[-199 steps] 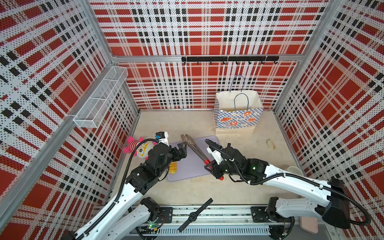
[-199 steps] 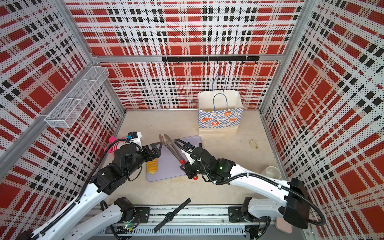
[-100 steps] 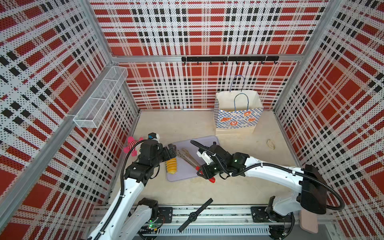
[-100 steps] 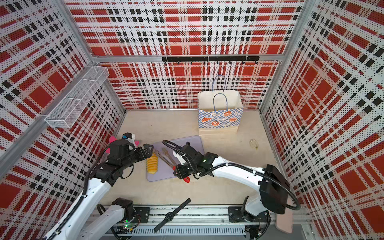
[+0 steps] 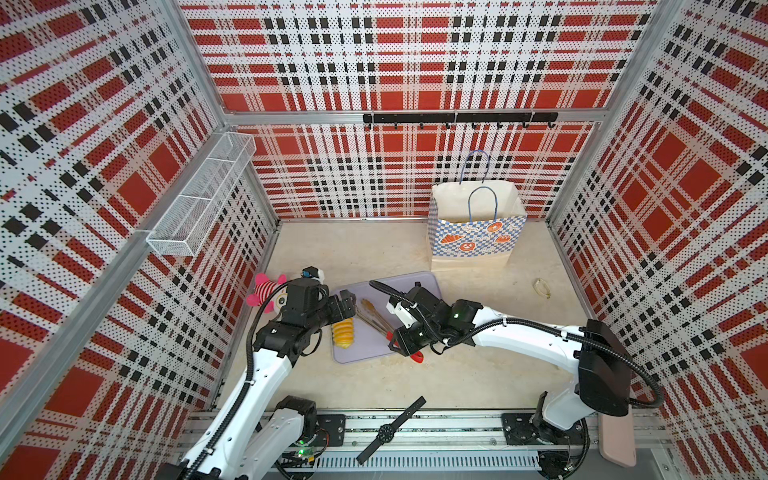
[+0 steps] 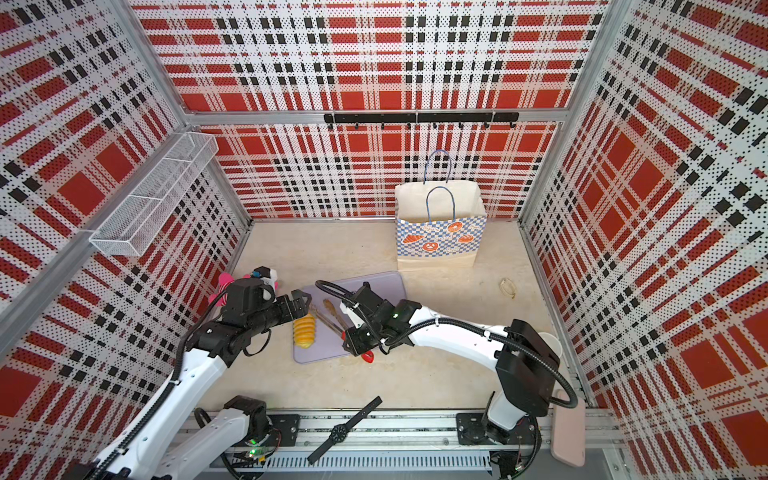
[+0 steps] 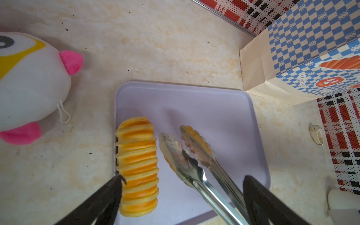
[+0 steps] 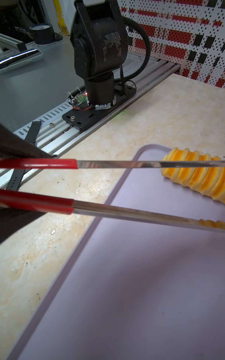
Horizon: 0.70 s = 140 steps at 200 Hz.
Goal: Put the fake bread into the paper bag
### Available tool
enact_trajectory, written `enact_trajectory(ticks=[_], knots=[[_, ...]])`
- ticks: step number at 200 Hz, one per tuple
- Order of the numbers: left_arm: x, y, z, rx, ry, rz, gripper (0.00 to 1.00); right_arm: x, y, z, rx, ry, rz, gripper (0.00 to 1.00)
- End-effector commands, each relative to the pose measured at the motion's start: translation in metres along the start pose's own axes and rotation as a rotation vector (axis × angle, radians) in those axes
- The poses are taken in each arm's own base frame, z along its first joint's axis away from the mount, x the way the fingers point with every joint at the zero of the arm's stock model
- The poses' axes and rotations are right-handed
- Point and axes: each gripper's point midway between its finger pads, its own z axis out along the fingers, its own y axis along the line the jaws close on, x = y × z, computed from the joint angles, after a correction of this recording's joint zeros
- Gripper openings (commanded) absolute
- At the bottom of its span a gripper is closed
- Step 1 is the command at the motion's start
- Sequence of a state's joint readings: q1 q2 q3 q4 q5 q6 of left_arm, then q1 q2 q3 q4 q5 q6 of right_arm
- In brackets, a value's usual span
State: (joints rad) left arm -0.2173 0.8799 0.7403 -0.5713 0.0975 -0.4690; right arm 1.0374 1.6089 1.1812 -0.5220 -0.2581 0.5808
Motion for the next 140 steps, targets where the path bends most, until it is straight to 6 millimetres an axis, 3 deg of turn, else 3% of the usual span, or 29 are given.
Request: enact_trajectory(ticks=[1,140], knots=[[0.007,0.005,0.004,-0.015,0.024,0.001,0.98,-0.009,0.009,0.004,-0.041,-0.018,-0.018,0.35],[0.004,0.006,0.001,-0.013,0.011,-0.002,0.98,-0.014,0.028,0.031,-0.069,0.003,-0.046,0.37]])
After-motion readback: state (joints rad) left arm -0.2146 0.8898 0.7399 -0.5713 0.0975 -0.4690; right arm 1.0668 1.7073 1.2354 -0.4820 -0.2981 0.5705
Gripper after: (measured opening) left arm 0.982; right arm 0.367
